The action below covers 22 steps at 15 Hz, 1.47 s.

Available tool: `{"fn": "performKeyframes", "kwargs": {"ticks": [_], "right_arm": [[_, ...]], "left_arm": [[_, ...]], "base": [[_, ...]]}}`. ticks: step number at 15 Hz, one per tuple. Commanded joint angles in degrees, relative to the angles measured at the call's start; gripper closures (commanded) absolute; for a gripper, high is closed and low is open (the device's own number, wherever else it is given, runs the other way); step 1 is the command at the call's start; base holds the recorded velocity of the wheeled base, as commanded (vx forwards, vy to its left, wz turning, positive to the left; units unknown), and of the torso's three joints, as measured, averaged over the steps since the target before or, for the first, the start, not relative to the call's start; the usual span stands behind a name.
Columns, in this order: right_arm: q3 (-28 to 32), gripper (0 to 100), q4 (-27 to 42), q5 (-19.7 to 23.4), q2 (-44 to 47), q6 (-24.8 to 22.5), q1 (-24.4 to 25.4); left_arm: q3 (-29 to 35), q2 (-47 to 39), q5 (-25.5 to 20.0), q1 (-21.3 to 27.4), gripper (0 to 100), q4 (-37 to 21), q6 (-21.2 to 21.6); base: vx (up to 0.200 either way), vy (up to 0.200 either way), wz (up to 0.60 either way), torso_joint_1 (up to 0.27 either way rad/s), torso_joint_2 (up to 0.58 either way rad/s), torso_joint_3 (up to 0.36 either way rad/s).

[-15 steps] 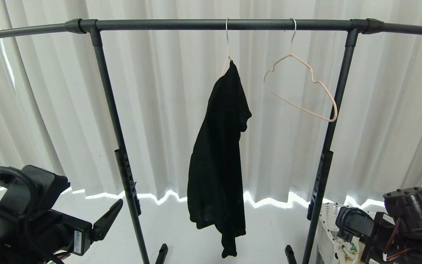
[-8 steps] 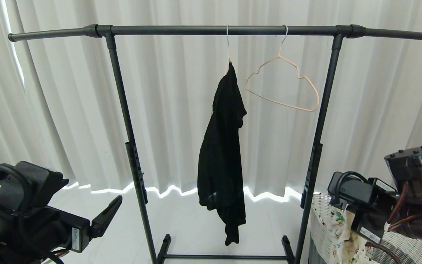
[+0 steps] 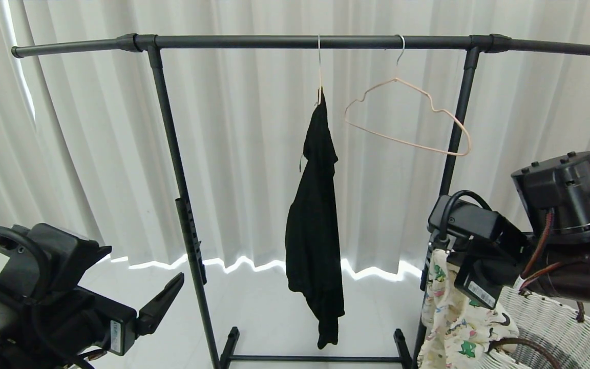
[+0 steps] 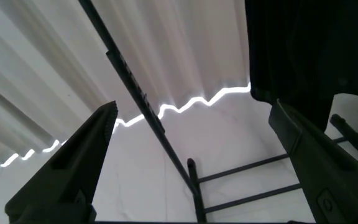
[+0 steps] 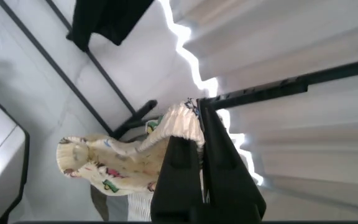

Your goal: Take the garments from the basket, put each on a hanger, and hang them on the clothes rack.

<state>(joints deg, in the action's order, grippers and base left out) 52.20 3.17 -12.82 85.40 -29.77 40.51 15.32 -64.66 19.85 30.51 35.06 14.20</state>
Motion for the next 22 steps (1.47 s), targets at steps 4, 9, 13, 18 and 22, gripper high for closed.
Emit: {"fn": "performKeyframes", "kwargs": {"ticks": [4,9,13,18,22], "right_arm": [[5.19,100,-0.01,-0.01,3.46,-0.03,1.50],[15.92,100,-0.01,-0.01,9.35,0.15,5.28],[23.83,100,-0.09,-0.01,13.92,0.15,9.15],[28.22,100,-0.09,-0.01,16.65,0.15,12.58],[31.65,100,-0.09,-0.01,18.67,0.15,15.56]], "left_arm": [[0.32,-0.64,-0.42,2.89,0,0.01,-0.05],[3.75,-4.51,-12.90,7.28,0,0.01,-1.99],[4.98,-11.45,-13.34,13.17,0,0.01,-3.83],[18.16,-19.54,-9.39,22.05,0,0.36,-27.74],[17.55,-23.06,-2.62,22.48,0,0.36,-28.70]], "base": [[-0.150,0.000,0.00,0.008,0.00,-0.001],[0.000,0.000,0.00,0.000,0.00,0.000],[0.000,0.000,0.00,0.000,0.00,0.000],[0.000,0.000,0.00,0.000,0.00,0.000],[0.000,0.000,0.00,0.000,0.00,0.000]]}}
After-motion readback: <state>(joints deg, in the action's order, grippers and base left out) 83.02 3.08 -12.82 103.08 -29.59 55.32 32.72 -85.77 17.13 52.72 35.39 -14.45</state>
